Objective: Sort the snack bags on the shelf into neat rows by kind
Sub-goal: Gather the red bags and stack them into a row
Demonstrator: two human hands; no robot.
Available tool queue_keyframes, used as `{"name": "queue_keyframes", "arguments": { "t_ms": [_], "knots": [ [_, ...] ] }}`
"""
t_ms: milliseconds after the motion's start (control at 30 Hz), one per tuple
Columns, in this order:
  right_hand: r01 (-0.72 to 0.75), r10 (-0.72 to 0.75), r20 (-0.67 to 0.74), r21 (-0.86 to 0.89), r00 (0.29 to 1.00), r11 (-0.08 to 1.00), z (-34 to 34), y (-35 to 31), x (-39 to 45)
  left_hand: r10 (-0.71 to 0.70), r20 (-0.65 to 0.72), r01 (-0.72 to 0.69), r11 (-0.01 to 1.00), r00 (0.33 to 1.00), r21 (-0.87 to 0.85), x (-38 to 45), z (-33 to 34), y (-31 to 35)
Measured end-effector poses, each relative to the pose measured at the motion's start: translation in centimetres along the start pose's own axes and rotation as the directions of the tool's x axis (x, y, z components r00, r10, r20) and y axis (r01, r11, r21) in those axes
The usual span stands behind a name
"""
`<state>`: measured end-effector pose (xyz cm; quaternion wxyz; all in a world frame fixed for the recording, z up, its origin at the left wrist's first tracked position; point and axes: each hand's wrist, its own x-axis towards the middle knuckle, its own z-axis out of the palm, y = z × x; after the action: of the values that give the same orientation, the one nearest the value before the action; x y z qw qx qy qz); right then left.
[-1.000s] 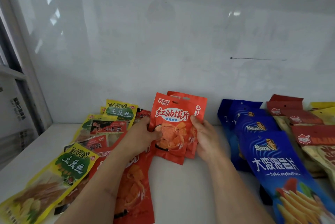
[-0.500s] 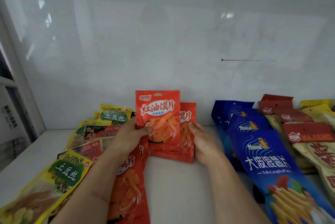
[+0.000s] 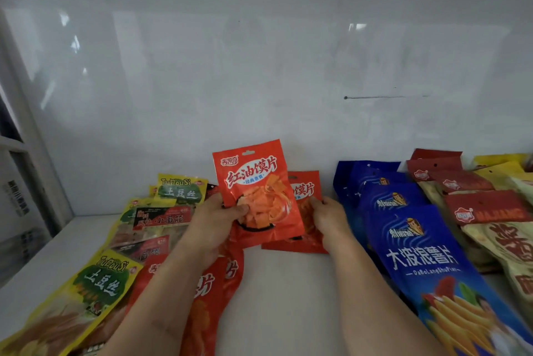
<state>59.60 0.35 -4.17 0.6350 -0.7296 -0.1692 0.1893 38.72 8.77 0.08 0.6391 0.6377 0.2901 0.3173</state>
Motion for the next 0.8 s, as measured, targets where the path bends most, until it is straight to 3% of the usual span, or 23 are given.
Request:
{"name": "queue_keyframes", "arguments": {
  "t_ms": [133, 233, 433, 533, 633, 800],
  "knots": [
    [0.014, -0.014, -0.004, -0.039, 1.0, 0.999, -0.6, -0.1, 0.4, 0.037, -0.098, -0.039, 0.999, 0.995, -0.023, 0.7, 0.6, 0.9],
    [-0.001, 0.0, -0.002, -0.071, 1.0, 0.997, -0.9, -0.2, 0.9, 0.014, -0.087, -0.013, 1.0, 0.996, 0.015, 1.2, 1.4, 1.4],
    [-0.035, 0.036, -0.008, 0.023, 0.999, 0.999, -1.6, -0.7, 1.2, -0.141, -0.055, 0.15, 0.952, 0.989, 0.267, 0.7, 5.2, -1.7],
    [-0.133, 0.129, 0.036, 0.107, 0.991, 0.985, -1.9, -1.2, 0.9, -0.119, -0.085, 0.144, 0.888, 0.989, 0.436, 0.3, 6.5, -3.0],
    [-0.132, 0.13, 0.031, 0.093, 0.991, 0.987, -2.1, -1.3, 1.1, -0.116, -0.135, 0.168, 0.858, 0.984, 0.486, 0.6, 7.3, -3.6],
    [-0.005, 0.013, 0.065, -0.114, 0.998, 0.993, -1.6, -0.5, 1.9, -0.096, -0.159, 0.178, 0.736, 0.983, 0.653, 0.7, 8.9, -4.6]
  ]
}}
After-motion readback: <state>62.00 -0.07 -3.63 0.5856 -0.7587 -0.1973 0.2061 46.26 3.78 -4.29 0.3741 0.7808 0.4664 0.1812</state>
